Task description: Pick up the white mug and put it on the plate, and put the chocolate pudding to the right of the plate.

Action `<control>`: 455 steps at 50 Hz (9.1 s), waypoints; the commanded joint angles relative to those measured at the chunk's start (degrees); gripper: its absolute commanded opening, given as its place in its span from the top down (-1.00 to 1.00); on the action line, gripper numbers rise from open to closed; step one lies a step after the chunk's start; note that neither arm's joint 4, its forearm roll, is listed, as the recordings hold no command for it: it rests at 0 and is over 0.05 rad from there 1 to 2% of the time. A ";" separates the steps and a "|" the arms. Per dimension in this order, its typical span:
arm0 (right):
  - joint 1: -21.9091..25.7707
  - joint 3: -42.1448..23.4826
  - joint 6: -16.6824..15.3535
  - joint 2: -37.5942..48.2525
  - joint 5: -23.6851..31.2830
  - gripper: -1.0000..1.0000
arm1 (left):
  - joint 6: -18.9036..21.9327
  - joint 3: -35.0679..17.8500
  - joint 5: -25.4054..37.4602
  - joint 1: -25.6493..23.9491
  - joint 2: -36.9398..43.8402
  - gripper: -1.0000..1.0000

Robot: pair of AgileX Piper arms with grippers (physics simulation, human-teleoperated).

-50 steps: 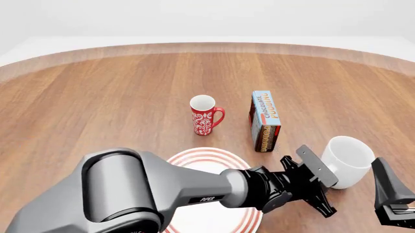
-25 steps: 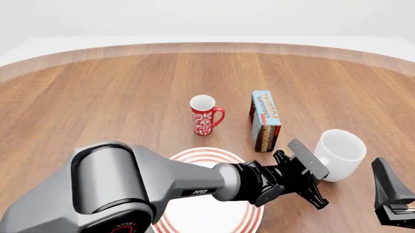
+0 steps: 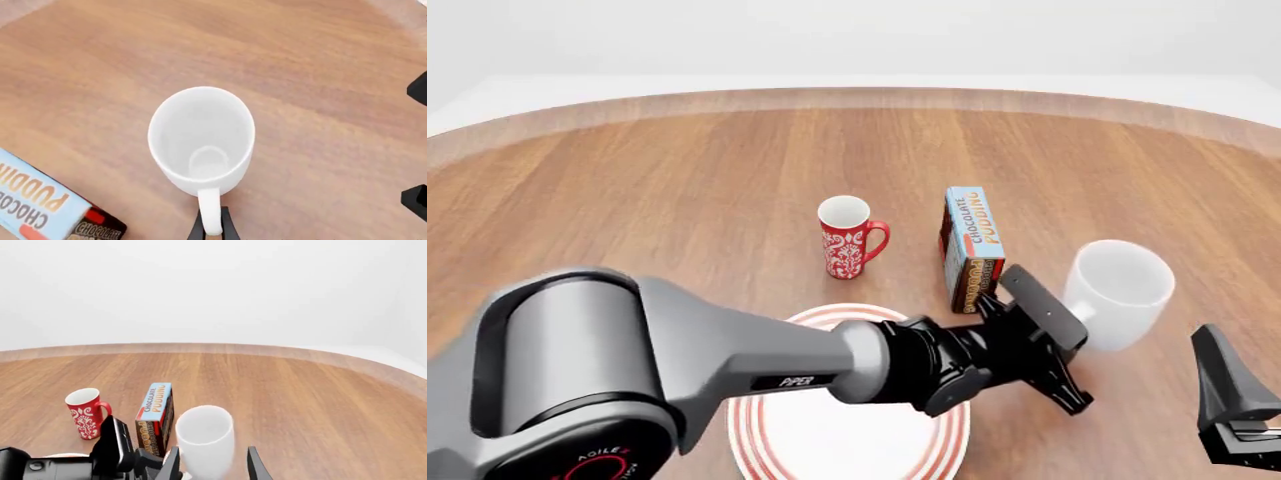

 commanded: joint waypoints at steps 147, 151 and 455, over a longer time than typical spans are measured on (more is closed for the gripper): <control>-0.17 -0.18 -0.11 -0.15 0.09 -1.00 | 0.86 44.66 -11.64 5.03 -42.47 1.00; -0.16 -0.19 -0.10 -0.15 0.06 -1.00 | 0.67 45.47 -11.92 5.29 -43.15 1.00; -0.26 -0.40 -0.27 -0.16 0.02 -1.00 | -3.61 72.55 7.44 34.05 -96.04 -1.00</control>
